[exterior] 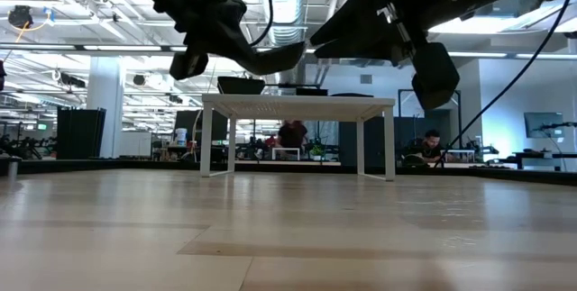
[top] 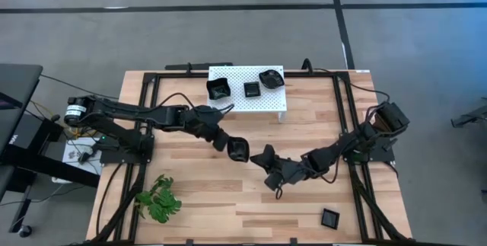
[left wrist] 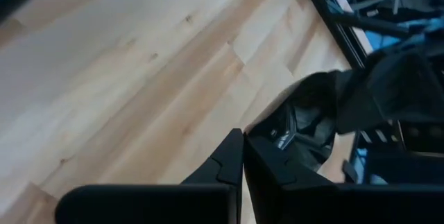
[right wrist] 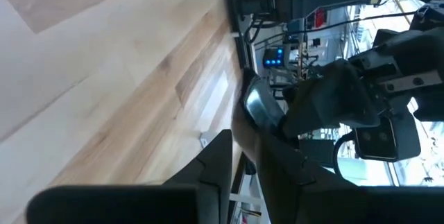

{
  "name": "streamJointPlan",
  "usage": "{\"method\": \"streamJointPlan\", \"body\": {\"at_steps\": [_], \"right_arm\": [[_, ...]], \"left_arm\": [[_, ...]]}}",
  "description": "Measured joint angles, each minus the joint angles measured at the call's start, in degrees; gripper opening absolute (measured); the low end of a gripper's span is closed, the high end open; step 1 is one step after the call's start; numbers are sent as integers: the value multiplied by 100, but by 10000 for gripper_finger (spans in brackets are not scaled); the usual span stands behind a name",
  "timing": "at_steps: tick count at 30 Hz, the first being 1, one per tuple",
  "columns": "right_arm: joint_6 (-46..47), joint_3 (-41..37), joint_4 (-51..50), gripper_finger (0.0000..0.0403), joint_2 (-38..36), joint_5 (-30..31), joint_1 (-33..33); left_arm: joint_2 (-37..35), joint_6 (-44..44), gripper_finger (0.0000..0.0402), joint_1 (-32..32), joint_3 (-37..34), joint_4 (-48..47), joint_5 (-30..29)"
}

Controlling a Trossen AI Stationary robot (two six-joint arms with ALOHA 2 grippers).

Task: Pick & Place Mini shaped plates
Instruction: Stack the leaf shaped plate on top of the other leaf shaped plates on the shelf

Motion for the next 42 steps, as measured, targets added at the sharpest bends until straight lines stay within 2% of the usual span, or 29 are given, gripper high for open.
{"method": "streamJointPlan", "body": {"at_steps": [4, 18, 21, 24, 28, 30, 33, 37, 42], "right_arm": [[5, 0, 1, 59, 0, -81, 4], [-344, 6, -22, 59, 0, -117, -104], [-327, 242, -590, 59, -47, 14, -25], [148, 787, -1661, 59, -57, -101, -5], [1170, 1784, -4188, 59, -57, -959, -224], [1562, 2142, -4802, 59, -57, -1523, -411], [1676, 2434, -4854, 59, -65, -1945, -600], [1141, 2504, -4685, 59, -12, -2233, -670], [674, 2486, -4629, 59, 203, -2150, -701]], "left_arm": [[0, -17, 11, -1, 0, -13, 314], [0, -18, 11, 0, 2, -342, 155], [0, 8, 11, 4, 2, -501, 90], [0, 116, 11, 2, 4, -488, 75], [0, 137, 11, 2, 4, -477, 75], [0, 151, 11, 2, 4, -474, 75], [0, 155, 11, 2, 4, -470, 48], [0, 155, 11, 3, 4, -470, -12], [0, 155, 11, -29, 4, -447, -12]]}}
